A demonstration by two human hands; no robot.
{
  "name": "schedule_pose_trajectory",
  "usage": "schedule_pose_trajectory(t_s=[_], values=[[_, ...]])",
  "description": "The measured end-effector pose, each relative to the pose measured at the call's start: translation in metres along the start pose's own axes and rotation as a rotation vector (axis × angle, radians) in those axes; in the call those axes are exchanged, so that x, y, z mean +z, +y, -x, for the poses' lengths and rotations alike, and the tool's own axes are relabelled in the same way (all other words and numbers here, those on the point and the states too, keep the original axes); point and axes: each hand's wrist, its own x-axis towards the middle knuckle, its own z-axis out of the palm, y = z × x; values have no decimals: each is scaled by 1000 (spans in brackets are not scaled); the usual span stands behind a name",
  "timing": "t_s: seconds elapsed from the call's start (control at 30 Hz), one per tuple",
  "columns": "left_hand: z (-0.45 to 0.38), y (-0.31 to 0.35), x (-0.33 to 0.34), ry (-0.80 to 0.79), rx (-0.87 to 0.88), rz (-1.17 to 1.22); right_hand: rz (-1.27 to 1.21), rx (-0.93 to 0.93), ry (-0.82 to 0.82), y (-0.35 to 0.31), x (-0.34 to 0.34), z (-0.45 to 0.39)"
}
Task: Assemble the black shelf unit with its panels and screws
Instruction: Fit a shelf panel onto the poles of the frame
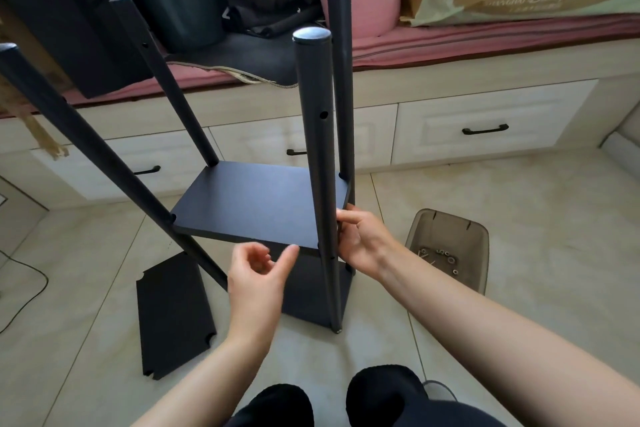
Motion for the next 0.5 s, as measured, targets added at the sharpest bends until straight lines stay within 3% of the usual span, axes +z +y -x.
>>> schedule_pose_trajectory(t_s=[0.07,0.1,0.2,0.5], values=[[-14,4,3,-122,-401,430,12,0,-3,0,0,0],[-21,9,5,-202,-505,638,20,3,2,0,0,0],[-35,17,12,-260,-538,852,60,9,5,-1,0,0],[-42,16,16,-256,-579,892,517,28,112,-16,-34,1]])
